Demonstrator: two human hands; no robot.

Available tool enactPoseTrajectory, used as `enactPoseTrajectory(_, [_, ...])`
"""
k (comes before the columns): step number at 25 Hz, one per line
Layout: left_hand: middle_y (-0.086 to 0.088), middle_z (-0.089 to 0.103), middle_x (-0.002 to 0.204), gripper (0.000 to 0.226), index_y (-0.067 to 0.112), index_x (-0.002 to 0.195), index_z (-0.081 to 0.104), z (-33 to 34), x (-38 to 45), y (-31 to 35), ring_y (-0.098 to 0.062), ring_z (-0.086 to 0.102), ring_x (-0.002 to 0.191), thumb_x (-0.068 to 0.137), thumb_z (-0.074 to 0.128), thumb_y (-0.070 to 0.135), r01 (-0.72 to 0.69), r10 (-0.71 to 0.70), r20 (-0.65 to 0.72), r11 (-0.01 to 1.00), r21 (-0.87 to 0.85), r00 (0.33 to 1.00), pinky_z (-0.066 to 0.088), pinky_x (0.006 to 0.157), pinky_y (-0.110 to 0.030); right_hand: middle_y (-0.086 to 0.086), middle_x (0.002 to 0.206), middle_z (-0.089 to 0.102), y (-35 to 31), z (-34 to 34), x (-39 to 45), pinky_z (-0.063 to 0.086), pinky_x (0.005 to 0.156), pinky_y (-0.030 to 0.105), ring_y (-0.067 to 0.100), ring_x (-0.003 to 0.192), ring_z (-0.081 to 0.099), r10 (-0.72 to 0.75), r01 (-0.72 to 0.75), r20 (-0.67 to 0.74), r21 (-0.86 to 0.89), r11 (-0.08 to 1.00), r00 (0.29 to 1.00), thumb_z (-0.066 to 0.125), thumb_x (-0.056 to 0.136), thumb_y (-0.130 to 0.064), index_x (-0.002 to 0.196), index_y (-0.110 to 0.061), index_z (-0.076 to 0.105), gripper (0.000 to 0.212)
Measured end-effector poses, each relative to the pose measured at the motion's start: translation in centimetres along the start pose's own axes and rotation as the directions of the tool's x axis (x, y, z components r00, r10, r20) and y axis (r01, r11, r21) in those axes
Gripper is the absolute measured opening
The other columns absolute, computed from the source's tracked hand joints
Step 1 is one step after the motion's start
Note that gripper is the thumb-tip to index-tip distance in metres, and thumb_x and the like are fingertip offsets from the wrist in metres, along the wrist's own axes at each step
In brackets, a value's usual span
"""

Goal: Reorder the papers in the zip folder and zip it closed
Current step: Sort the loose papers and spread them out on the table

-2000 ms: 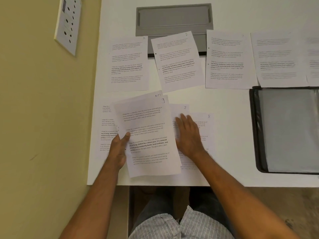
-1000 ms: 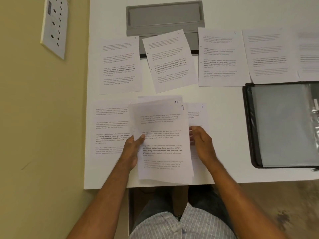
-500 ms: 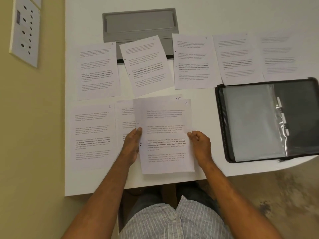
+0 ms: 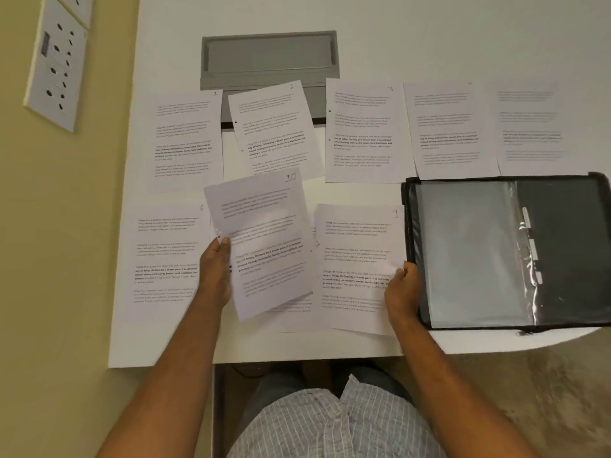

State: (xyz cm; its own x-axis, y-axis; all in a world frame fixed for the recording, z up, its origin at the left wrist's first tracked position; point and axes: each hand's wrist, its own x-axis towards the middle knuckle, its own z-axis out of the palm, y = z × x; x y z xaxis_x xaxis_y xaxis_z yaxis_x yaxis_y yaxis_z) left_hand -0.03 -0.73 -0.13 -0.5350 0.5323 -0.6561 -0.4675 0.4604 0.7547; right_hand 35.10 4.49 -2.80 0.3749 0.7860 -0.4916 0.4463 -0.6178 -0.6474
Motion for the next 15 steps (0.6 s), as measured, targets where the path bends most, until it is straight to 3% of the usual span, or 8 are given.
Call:
enactPoseTrajectory(3, [-0.019, 0.068, 0.129, 0.031, 0.008, 0.133, 0.063, -0.6, 0.0, 0.3, -0.038, 0.063, 0.122, 0.106, 0.053, 0.019, -0.022, 0.020, -0.054, 0.999, -0.040, 0.998, 0.050, 0.105, -0.057, 0.007, 0.124, 0.062, 0.2, -0.4, 0.9, 0.049, 0.077, 0.027, 0.020, 0.107, 0.060, 0.001, -0.001, -0.006, -0.034, 0.999, 1.000, 0.036, 0.111, -0.016, 0.130, -0.013, 0.050, 0.024])
enactPoseTrajectory(8, [-0.017, 0.067, 0.131, 0.032, 0.007, 0.135, 0.062, -0.7, -1.1, -0.8, -0.036, 0.062, 0.125, 0.106, 0.053, 0.018, -0.023, 0.016, -0.090, 0.996, -0.086, 0.996, 0.046, 0.108, -0.058, 0.009, 0.125, 0.059, -0.6, -1.6, 1.7, 0.050, 0.079, 0.030, 0.020, 0.107, 0.058, -0.074, 0.071, -0.031, -0.077, 0.994, 0.997, 0.041, 0.108, -0.012, 0.134, -0.011, 0.046, 0.026])
enactPoseTrajectory(15, [-0.012, 0.073, 0.122, 0.029, 0.013, 0.130, 0.066, 0.3, -3.6, -2.8, -0.035, 0.066, 0.119, 0.106, 0.054, 0.024, 0.088, -0.088, 0.011, 0.996, -0.033, 0.996, 0.050, 0.103, -0.057, 0.014, 0.133, 0.058, -0.9, -4.0, 4.4, 0.056, 0.090, 0.047, 0.035, 0.117, 0.061, -0.150, 0.131, -0.093, -0.187, 0.974, 0.984, 0.037, 0.109, -0.013, 0.137, -0.011, 0.047, 0.030])
